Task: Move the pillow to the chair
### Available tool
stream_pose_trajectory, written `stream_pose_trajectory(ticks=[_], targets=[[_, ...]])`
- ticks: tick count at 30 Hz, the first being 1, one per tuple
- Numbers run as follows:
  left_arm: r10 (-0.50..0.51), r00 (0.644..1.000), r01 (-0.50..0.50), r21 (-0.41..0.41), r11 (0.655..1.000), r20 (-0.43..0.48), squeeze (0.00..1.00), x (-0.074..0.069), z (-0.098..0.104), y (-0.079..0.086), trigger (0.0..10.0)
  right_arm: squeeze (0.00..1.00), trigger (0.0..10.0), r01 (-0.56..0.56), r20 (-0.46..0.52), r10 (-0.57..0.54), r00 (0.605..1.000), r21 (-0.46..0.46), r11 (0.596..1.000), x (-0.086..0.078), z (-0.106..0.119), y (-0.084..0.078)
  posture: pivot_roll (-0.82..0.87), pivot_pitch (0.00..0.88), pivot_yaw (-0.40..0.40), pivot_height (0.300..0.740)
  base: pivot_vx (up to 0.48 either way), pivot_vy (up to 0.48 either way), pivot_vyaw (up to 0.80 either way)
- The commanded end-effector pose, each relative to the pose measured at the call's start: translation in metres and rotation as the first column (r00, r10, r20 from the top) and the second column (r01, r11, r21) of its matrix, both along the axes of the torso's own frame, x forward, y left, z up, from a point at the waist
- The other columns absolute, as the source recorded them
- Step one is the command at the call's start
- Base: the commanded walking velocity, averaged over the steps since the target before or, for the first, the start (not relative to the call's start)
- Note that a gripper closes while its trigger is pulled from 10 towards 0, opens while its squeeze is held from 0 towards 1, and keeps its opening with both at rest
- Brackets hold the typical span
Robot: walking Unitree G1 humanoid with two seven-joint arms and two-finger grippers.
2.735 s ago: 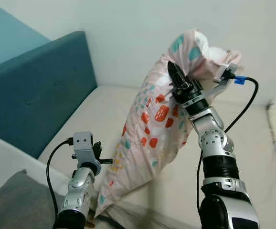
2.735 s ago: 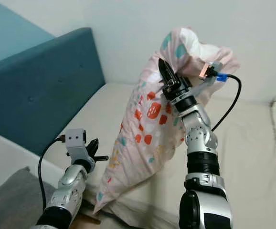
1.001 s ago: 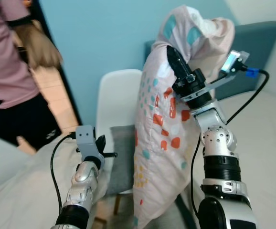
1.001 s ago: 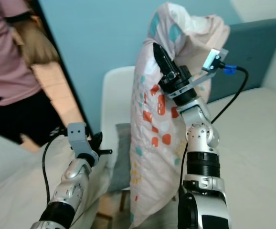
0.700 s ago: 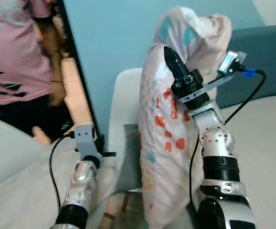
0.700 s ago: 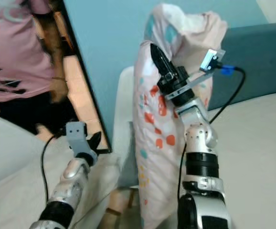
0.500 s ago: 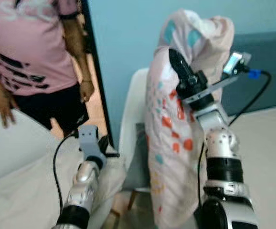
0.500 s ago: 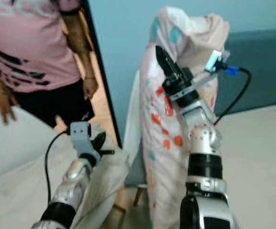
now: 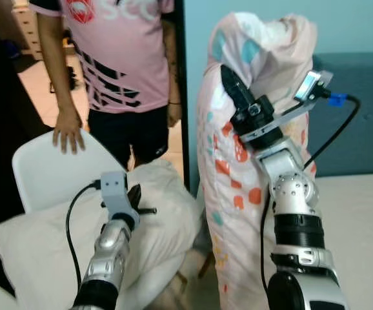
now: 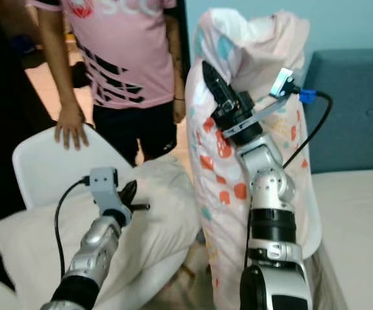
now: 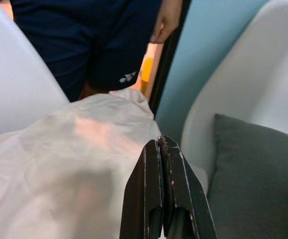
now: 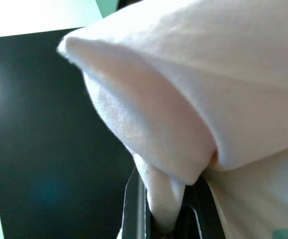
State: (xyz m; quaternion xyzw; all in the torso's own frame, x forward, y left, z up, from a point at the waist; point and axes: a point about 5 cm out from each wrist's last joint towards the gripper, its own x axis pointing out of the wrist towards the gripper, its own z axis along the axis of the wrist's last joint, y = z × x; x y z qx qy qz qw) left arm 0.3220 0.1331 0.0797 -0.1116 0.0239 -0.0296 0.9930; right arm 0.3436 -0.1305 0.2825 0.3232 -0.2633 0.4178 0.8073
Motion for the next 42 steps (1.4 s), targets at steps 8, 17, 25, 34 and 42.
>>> stream_pose_trajectory(ticks=[8, 17, 25, 34, 42], targets=[[0.012, 1.0, -0.012, 0.006, 1.0, 0.002, 0.0, 0.0, 0.002, 0.007, 10.0, 0.0, 10.0, -0.12, 0.257, 0.087, 0.963, 0.117, 0.986, -0.026, 0.064, 0.004, 0.09, 0.0, 0.028, 0.74, 0.0, 0.0, 0.8], [0.004, 1.0, -0.004, -0.002, 1.0, 0.005, 0.0, 0.0, 0.002, 0.002, 10.0, 0.0, 10.0, -0.193, 0.319, 0.159, 0.934, 0.076, 0.978, -0.038, 0.075, 0.012, 0.09, 0.0, 0.022, 0.74, 0.0, 0.0, 0.8], [0.004, 1.0, -0.004, -0.007, 1.0, 0.009, 0.0, -0.001, 0.002, 0.003, 10.0, 0.0, 10.0, -0.239, 0.305, 0.214, 0.928, 0.046, 0.97, -0.043, 0.07, 0.02, 0.09, 0.0, 0.018, 0.74, 0.0, 0.0, 0.8], [0.037, 0.998, -0.037, 0.012, 0.999, 0.049, 0.0, 0.003, 0.012, 0.009, 10.0, 0.0, 10.0, -0.275, 0.264, 0.269, 0.926, -0.015, 0.961, -0.043, 0.057, 0.04, 0.1, 0.0, 0.014, 0.74, 0.0, 0.0, 0.8], [0.046, 0.997, -0.048, 0.026, 0.999, 0.069, 0.0, 0.003, 0.016, 0.011, 10.0, 0.0, 10.0, -0.283, 0.239, 0.287, 0.928, -0.051, 0.958, -0.044, 0.049, 0.047, 0.1, 0.0, 0.013, 0.74, 0.0, 0.0, 0.8]])
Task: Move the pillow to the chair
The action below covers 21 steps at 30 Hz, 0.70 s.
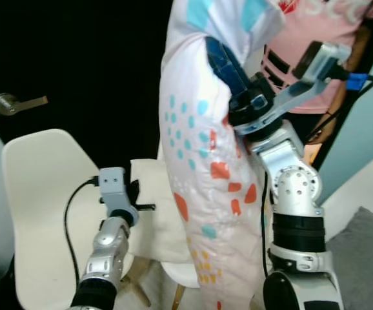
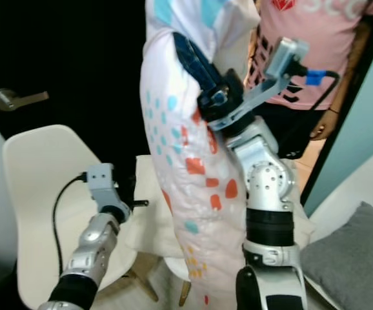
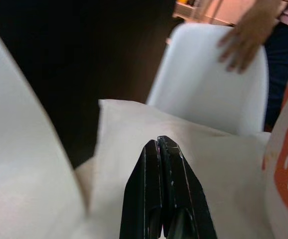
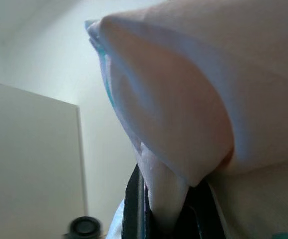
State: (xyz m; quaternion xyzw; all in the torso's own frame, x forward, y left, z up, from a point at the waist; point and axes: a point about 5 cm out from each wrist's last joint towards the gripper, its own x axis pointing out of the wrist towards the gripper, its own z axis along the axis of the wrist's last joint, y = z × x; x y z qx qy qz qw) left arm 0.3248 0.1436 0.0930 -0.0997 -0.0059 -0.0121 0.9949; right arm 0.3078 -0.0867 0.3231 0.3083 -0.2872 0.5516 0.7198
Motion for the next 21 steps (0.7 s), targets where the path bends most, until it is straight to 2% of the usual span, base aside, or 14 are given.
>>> stream_pose_trajectory(ticks=[1, 14, 19, 21], targets=[[0.006, 1.0, -0.006, 0.005, 1.0, 0.012, 0.0, 0.0, 0.002, 0.0, 10.0, 0.0, 10.0, -0.026, 0.062, 0.026, 0.998, 0.007, 1.0, -0.008, 0.008, 0.003, 0.1, 0.0, 0.013, 0.74, 0.0, 0.0, 0.8], [0.025, 0.999, -0.026, 0.026, 0.999, 0.035, 0.0, 0.002, 0.009, 0.004, 10.0, 0.0, 10.0, -0.033, 0.076, 0.032, 0.997, 0.022, 0.999, -0.01, 0.006, 0.003, 0.11, 0.0, 0.02, 0.74, 0.0, 0.0, 0.8], [0.024, 0.999, -0.025, 0.022, 0.999, 0.04, 0.0, 0.001, 0.009, -0.001, 10.0, 0.0, 10.0, -0.038, 0.06, 0.037, 0.997, 0.012, 0.999, -0.008, 0.002, 0.003, 0.11, 0.0, -0.013, 0.74, 0.0, 0.0, 0.8], [0.037, 0.998, -0.037, 0.01, 0.999, 0.041, 0.0, 0.001, 0.008, -0.003, 10.0, 0.0, 10.0, -0.051, 0.045, 0.052, 0.998, -0.014, 0.999, -0.004, -0.002, 0.008, 0.11, 0.0, -0.031, 0.74, 0.0, 0.0, 0.8]])
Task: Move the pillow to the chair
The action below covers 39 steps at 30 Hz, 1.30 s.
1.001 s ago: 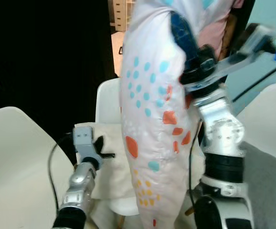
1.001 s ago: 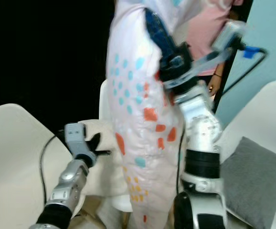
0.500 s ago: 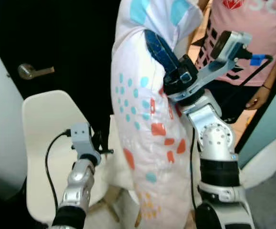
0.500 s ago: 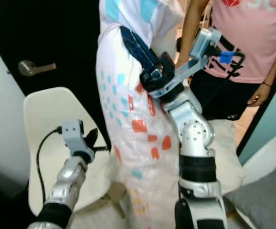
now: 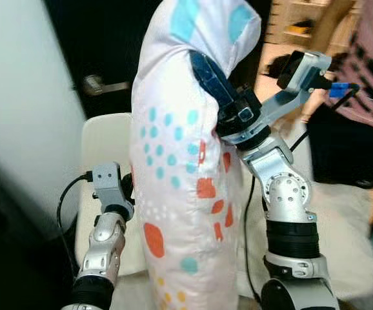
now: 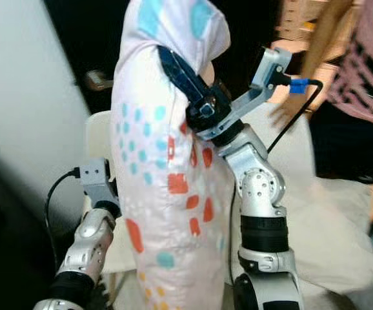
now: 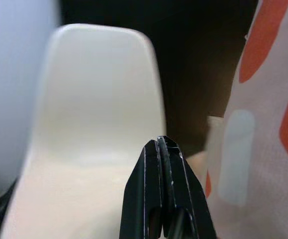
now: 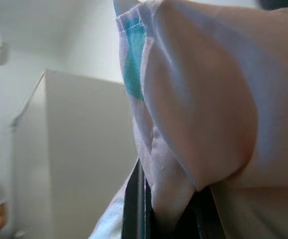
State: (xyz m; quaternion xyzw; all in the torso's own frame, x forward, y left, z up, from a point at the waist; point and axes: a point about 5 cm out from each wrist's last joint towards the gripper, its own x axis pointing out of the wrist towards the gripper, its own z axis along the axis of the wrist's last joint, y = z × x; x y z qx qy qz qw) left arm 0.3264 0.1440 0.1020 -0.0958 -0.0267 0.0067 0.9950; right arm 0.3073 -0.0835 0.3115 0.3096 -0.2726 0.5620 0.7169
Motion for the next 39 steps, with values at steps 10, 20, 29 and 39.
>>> stream_pose_trajectory(ticks=[10, 20, 29, 39], targets=[[0.019, 1.0, -0.02, 0.045, 0.999, 0.021, 0.0, 0.0, 0.005, 0.012, 10.0, 0.0, 10.0, -0.032, 0.036, 0.032, 0.999, 0.017, 0.999, 0.0, 0.005, 0.013, 0.14, 0.0, -0.012, 0.74, 0.0, 0.0, 0.8], [-0.011, 0.999, 0.01, 0.051, 0.999, 0.031, 0.0, -0.001, 0.007, 0.002, 10.0, 0.0, 10.0, 0.133, -0.049, -0.137, 0.989, -0.074, 0.988, 0.019, -0.008, 0.014, 0.15, 0.0, -0.002, 0.74, 0.0, 0.0, 0.64], [-0.03, 0.999, 0.028, 0.061, 0.998, 0.028, 0.0, -0.003, 0.007, 0.001, 10.0, 0.0, 10.0, 0.198, -0.125, -0.215, 0.969, -0.137, 0.971, 0.029, -0.023, 0.015, 0.14, 0.0, 0.005, 0.74, 0.0, 0.0, 0.0], [-0.058, 0.998, 0.057, 0.037, 0.998, 0.03, 0.0, -0.004, 0.006, -0.006, 10.0, 0.0, 10.0, 0.227, -0.143, -0.251, 0.957, -0.166, 0.96, 0.034, -0.028, 0.011, 0.13, 0.0, 0.005, 0.74, 0.0, 0.0, 0.0]])
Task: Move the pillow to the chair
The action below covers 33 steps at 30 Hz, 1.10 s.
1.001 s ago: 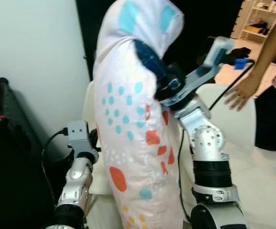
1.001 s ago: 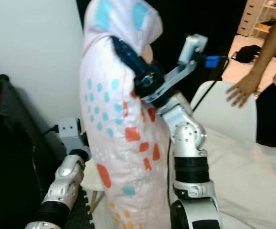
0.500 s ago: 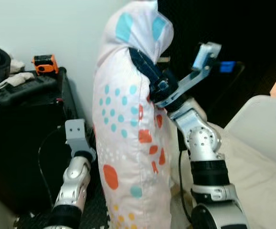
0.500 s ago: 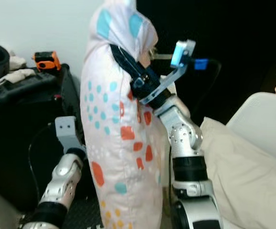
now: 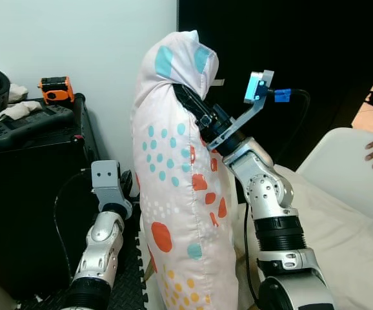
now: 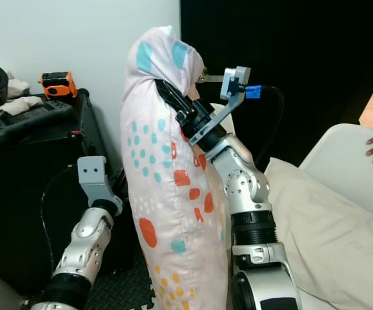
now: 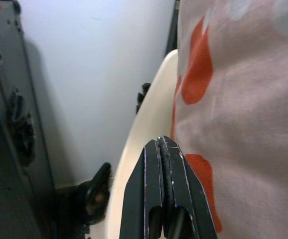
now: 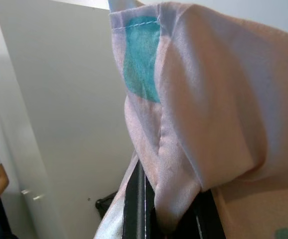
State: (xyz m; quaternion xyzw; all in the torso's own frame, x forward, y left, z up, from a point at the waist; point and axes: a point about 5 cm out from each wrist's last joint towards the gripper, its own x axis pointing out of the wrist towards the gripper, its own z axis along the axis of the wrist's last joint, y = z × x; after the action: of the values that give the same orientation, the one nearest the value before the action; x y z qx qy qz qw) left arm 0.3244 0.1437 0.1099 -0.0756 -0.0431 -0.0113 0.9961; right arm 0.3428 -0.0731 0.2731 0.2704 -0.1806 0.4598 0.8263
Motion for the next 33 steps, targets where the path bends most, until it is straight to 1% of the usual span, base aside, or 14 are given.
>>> stream_pose_trajectory(ticks=[1, 5, 6, 8, 9, 11, 12, 16, 17, 23, 31, 33], targets=[[-0.032, 0.999, 0.032, -0.003, 0.999, -0.009, 0.0, -0.002, -0.002, -0.007, 10.0, 0.0, 10.0, 0.017, 0.039, -0.017, 0.999, 0.002, 1.0, 0.001, 0.008, 0.002, 0.13, 0.0, 0.013, 0.74, 0.0, 0.0, 0.0], [-0.04, 0.999, 0.04, 0.011, 0.999, -0.006, 0.0, 0.0, 0.0, -0.007, 10.0, 0.0, 10.0, 0.033, 0.033, -0.033, 0.999, -0.011, 0.999, 0.003, 0.008, 0.004, 0.13, 0.0, 0.014, 0.74, 0.0, 0.0, 0.0], [-0.038, 0.999, 0.038, 0.016, 0.999, -0.004, 0.0, 0.001, 0.002, -0.007, 10.0, 0.0, 10.0, 0.04, 0.025, -0.04, 0.999, -0.012, 0.999, 0.004, 0.007, 0.003, 0.12, 0.0, -0.001, 0.74, 0.0, 0.0, 0.0], [-0.019, 1.0, 0.019, 0.019, 1.0, -0.004, 0.0, 0.001, 0.002, -0.004, 10.0, 0.0, 10.0, 0.045, 0.014, -0.045, 0.999, -0.015, 0.999, 0.005, 0.006, 0.002, 0.12, 0.0, -0.007, 0.74, 0.0, 0.0, 0.0], [0.011, 1.0, -0.011, 0.018, 1.0, -0.007, 0.0, 0.002, 0.002, 0.0, 10.0, 0.0, 10.0, 0.056, 0.005, -0.056, 0.998, -0.025, 0.998, 0.007, 0.004, 0.001, 0.11, 0.0, 0.003, 0.74, 0.0, 0.0, 0.0], [0.019, 1.0, -0.019, 0.016, 1.0, -0.009, 0.0, 0.002, 0.001, 0.001, 10.0, 0.0, 10.0, 0.061, 0.005, -0.061, 0.998, -0.032, 0.998, 0.007, 0.004, 0.002, 0.11, 0.0, 0.003, 0.74, 0.0, 0.0, 0.0], [0.028, 1.0, -0.028, 0.024, 0.999, -0.01, 0.0, 0.001, 0.0, 0.004, 10.0, 0.0, 10.0, 0.069, 0.006, -0.069, 0.998, -0.036, 0.997, 0.008, 0.004, 0.002, 0.11, 0.0, 0.01, 0.74, 0.292, 0.0, 0.0], [0.03, 0.999, -0.03, 0.028, 0.999, -0.01, 0.0, 0.001, 0.0, 0.005, 10.0, 0.0, 10.0, 0.071, 0.006, -0.071, 0.997, -0.035, 0.997, 0.008, 0.005, 0.002, 0.11, 0.0, 0.01, 0.74, 0.292, 0.0, 0.0], [0.029, 1.0, -0.029, 0.033, 0.999, -0.007, 0.0, 0.001, 0.002, 0.007, 10.0, 0.0, 10.0, 0.072, 0.002, -0.072, 0.997, -0.035, 0.997, 0.008, 0.003, 0.002, 0.12, 0.0, 0.025, 0.74, 0.326, 0.0, 0.0], [0.035, 0.999, -0.035, 0.052, 0.998, 0.005, 0.0, 0.003, 0.006, 0.014, 10.0, 0.0, 10.0, 0.077, -0.022, -0.077, 0.997, -0.022, 0.997, 0.008, -0.002, 0.003, 0.12, 0.0, 0.027, 0.74, 0.326, 0.0, 0.0], [0.038, 0.999, -0.038, 0.05, 0.998, 0.009, 0.0, 0.003, 0.007, 0.014, 10.0, 0.0, 10.0, 0.077, -0.021, -0.078, 0.997, -0.025, 0.997, 0.008, -0.001, 0.002, 0.12, 0.0, 0.024, 0.74, 0.328, 0.0, 0.0], [0.034, 0.999, -0.034, 0.051, 0.998, 0.01, 0.0, 0.003, 0.007, 0.012, 10.0, 0.0, 10.0, 0.066, -0.015, -0.066, 0.998, -0.012, 0.998, 0.007, 0.002, 0.001, 0.12, 0.0, 0.024, 0.74, 0.334, 0.0, 0.0]])
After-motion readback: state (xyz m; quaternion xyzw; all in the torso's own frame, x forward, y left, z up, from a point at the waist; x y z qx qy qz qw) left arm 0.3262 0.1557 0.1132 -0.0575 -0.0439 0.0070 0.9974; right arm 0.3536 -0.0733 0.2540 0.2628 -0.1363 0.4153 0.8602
